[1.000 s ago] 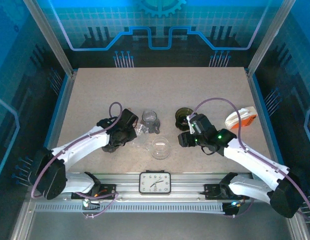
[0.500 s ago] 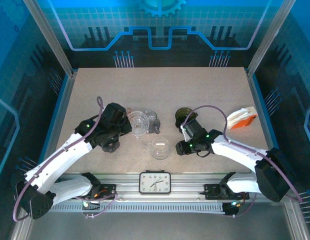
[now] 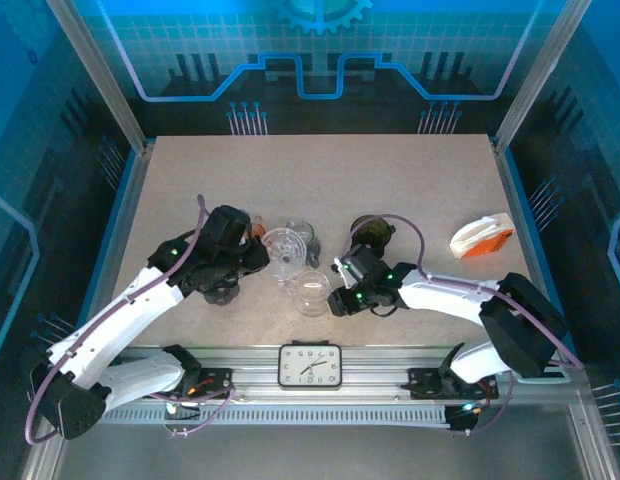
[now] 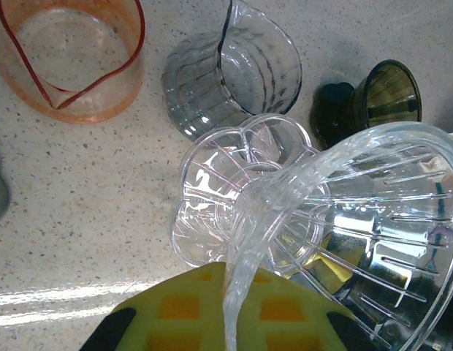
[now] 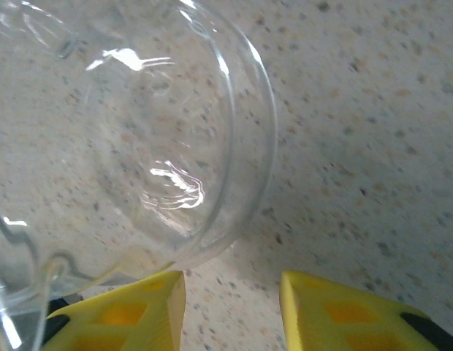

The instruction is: Place the coffee filter in the dripper

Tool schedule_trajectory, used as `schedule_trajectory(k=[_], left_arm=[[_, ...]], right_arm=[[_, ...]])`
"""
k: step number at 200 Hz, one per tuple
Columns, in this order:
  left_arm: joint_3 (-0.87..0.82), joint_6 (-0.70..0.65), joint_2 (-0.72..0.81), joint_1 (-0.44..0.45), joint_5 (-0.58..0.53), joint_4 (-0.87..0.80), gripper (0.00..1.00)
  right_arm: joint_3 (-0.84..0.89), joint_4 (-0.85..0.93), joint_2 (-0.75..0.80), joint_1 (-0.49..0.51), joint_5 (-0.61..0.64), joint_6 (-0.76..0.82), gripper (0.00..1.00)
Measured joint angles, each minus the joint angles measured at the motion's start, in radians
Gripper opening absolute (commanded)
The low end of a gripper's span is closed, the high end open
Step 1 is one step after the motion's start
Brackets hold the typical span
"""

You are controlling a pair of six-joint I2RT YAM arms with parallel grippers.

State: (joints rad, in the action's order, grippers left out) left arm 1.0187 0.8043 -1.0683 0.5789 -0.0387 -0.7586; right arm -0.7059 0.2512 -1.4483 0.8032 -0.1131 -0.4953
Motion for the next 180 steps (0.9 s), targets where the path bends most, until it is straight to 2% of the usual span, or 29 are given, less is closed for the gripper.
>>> schedule_trajectory(k=[52, 81, 117, 180], left_arm=[[0.000, 0.000, -0.007, 0.025, 0.049, 0.014, 0.00], [0.006, 0.000, -0.059, 0.077, 0.071, 0.038, 0.00], [0.007, -0.002, -0.107, 0.085, 0.086, 0.047, 0.00], [0.014, -0.008, -0.158, 0.085, 0.104, 0.034, 0.00]], right_arm=[[-0.037, -0.041, -0.018, 0.007, 0.015, -0.002, 0.49], [0.010, -0.003, 0.117, -0.053, 0.055, -0.002, 0.52], [0.041, 0.096, 0.288, -0.139, 0.113, 0.018, 0.55], [0.041, 0.184, 0.347, -0.159, 0.137, 0.032, 0.57]])
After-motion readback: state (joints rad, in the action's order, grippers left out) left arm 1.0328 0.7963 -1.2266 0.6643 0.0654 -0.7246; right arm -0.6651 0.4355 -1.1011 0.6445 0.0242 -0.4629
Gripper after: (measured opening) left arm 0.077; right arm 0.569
